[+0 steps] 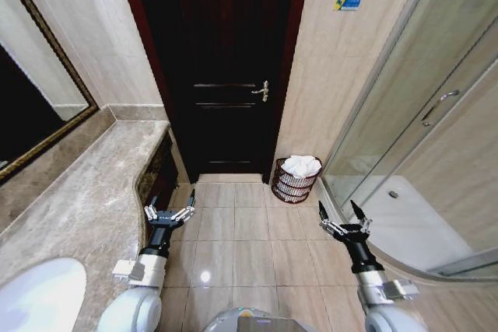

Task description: Discard the used towel into the hamper.

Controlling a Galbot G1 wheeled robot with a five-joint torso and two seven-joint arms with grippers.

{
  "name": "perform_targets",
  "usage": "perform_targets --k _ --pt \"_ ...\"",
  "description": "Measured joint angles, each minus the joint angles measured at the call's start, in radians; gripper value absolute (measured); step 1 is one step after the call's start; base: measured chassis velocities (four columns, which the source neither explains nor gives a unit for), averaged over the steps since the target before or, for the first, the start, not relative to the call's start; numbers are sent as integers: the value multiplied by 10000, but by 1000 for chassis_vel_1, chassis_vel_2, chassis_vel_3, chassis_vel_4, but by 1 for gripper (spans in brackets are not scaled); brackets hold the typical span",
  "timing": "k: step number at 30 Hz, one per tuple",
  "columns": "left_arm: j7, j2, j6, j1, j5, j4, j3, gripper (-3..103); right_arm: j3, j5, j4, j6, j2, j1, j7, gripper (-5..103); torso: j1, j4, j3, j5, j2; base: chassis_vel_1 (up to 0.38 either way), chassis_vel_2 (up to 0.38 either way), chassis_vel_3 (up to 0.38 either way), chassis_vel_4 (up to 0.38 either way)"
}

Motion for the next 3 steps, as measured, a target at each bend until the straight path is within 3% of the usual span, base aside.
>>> perform_targets --k 3 --pt "0 0 0 0 0 0 0 100 11 152 -680 1027 93 -15 7 100 0 0 0 0 0 0 0 0 0"
